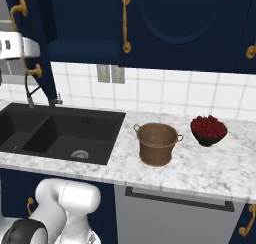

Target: Open the cabinet, pick up the bread from the cabinet and place it in the basket. Then move the basket to the dining counter.

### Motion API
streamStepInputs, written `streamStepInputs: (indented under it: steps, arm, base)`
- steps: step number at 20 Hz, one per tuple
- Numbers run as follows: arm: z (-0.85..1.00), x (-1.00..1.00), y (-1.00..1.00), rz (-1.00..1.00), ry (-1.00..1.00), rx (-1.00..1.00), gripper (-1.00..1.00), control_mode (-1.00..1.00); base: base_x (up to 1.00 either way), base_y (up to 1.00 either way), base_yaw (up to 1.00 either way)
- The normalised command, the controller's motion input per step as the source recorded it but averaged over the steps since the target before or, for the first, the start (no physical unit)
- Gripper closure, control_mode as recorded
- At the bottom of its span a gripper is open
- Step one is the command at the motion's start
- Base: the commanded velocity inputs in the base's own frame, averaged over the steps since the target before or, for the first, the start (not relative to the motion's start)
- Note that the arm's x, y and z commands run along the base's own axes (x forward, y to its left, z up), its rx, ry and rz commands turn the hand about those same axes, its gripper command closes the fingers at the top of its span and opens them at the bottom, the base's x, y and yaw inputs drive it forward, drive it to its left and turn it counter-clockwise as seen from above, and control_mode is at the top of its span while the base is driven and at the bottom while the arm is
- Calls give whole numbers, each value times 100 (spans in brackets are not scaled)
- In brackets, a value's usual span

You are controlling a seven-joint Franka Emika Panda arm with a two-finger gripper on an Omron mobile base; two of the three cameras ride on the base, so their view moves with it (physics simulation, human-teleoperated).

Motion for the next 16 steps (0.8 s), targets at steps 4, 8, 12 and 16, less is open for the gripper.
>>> streamStepInputs:
  steps: [4, 8, 12, 16]
  arm:
    - [-25, -26, 100, 0, -1, -14, 100, -100]
    - [-24, -9, 100, 0, -4, -14, 100, -100]
    - [-23, -1, 100, -1, -3, -13, 100, -100]
    - [-12, 0, 100, 0, -1, -10, 100, -100]
  base:
    - [0, 0, 0]
    - [0, 0, 0]
    - [0, 0, 0]
    - [0, 0, 0]
